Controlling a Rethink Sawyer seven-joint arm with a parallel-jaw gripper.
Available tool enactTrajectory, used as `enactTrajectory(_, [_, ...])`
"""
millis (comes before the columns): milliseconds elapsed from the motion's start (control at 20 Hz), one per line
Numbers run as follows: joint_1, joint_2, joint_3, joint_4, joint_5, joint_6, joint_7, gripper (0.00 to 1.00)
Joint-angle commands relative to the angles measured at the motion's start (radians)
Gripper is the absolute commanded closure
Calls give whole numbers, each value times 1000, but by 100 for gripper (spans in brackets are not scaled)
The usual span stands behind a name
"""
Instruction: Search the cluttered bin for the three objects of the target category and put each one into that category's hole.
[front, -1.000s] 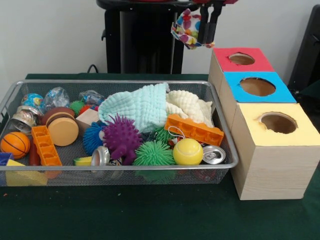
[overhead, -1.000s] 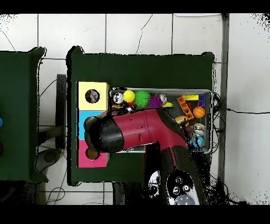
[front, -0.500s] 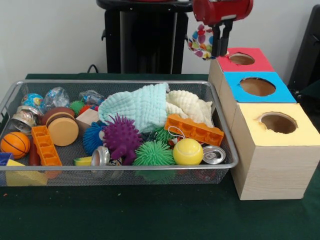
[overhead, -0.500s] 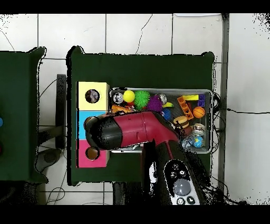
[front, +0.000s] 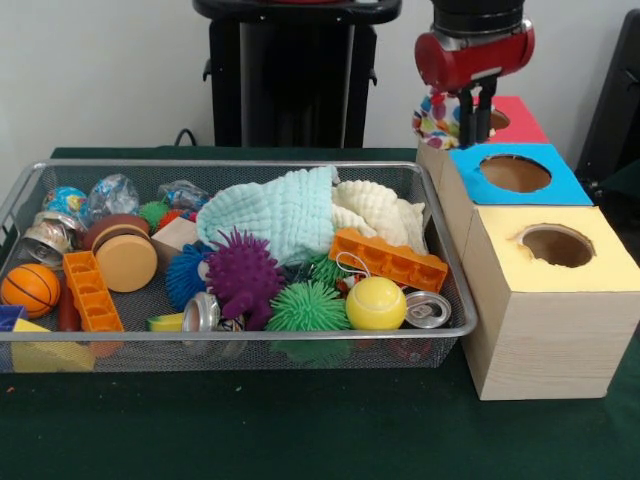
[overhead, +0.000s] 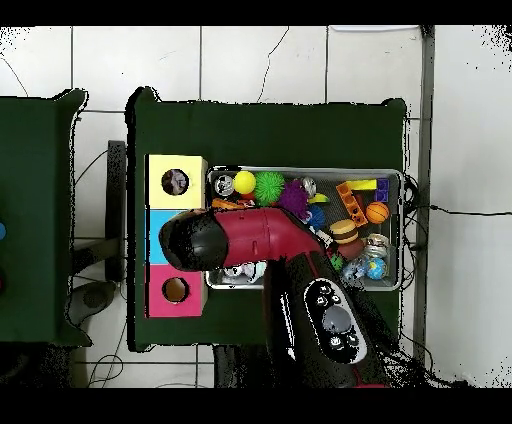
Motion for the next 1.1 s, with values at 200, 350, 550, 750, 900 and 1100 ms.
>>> enactTrajectory(200, [-6, 119, 97, -45, 106, -125, 148, 100])
enactTrajectory(350, [-9, 127, 111, -44, 114, -144, 135, 100])
enactTrajectory(550, [-3, 141, 121, -57, 125, -151, 130, 100])
enactTrajectory(750, [2, 147, 121, -63, 139, -156, 143, 100])
enactTrajectory(900, [9, 152, 117, -70, 152, -167, 163, 100])
enactTrajectory(1100, [25, 166, 113, -102, 168, -161, 168, 100])
